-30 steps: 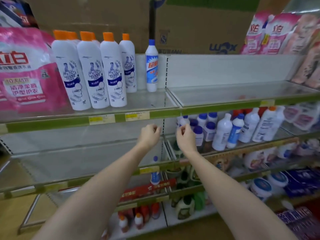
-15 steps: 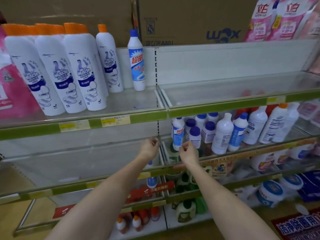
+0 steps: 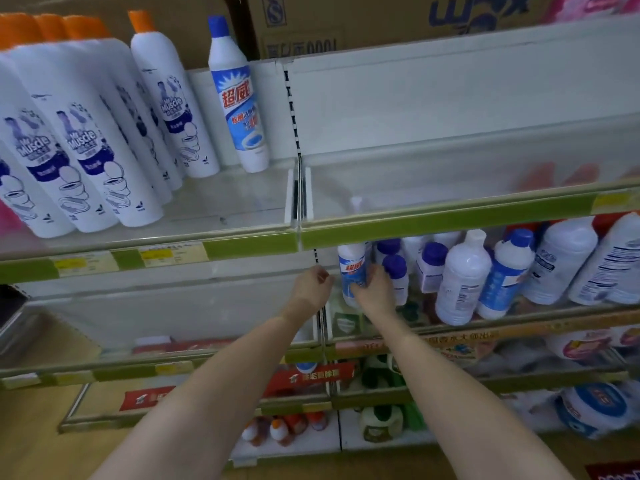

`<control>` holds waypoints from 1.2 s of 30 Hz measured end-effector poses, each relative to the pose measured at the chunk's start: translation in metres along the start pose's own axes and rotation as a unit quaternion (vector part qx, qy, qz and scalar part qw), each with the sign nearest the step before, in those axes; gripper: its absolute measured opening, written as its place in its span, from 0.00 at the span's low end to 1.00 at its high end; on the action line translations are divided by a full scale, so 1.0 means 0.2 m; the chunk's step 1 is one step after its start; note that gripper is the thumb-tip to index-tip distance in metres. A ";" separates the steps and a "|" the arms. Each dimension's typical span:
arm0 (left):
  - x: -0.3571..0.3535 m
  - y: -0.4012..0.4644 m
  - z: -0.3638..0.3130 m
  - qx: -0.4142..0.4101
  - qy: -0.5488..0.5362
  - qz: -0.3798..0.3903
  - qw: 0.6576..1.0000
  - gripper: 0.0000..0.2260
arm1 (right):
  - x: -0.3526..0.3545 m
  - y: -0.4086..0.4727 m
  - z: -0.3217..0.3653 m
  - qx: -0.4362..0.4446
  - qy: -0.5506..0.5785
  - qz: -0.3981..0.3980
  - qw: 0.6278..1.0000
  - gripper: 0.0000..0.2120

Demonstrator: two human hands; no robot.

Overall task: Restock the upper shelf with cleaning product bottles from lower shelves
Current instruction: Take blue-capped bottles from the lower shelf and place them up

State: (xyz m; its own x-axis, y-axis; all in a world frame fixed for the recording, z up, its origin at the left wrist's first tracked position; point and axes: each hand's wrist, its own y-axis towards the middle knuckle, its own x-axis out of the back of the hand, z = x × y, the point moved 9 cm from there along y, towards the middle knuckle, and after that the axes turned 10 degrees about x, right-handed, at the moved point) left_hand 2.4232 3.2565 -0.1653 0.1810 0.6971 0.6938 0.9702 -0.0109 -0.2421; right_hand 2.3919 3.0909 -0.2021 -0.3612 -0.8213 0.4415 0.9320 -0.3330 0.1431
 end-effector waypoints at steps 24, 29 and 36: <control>0.13 -0.10 0.14 -0.056 -0.133 0.019 0.989 0.24 | -0.33 -0.20 0.15 0.008 0.009 0.113 0.994 0.24; 0.18 -0.21 0.25 -0.074 -0.155 0.060 0.983 0.28 | -0.38 -0.38 0.25 -0.002 -0.006 0.080 0.997 0.21; 0.34 -0.32 0.42 0.024 -0.287 0.071 0.955 0.26 | -0.49 -0.56 0.38 -0.027 -0.030 0.111 0.993 0.27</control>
State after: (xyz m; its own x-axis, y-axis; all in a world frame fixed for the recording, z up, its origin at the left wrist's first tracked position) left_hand 2.3596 3.3655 -0.1596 0.1790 0.9694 0.1681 0.9315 -0.1120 -0.3460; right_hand 2.3248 3.2436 -0.1944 -0.1434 -0.8488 0.5089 0.9850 -0.1724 -0.0100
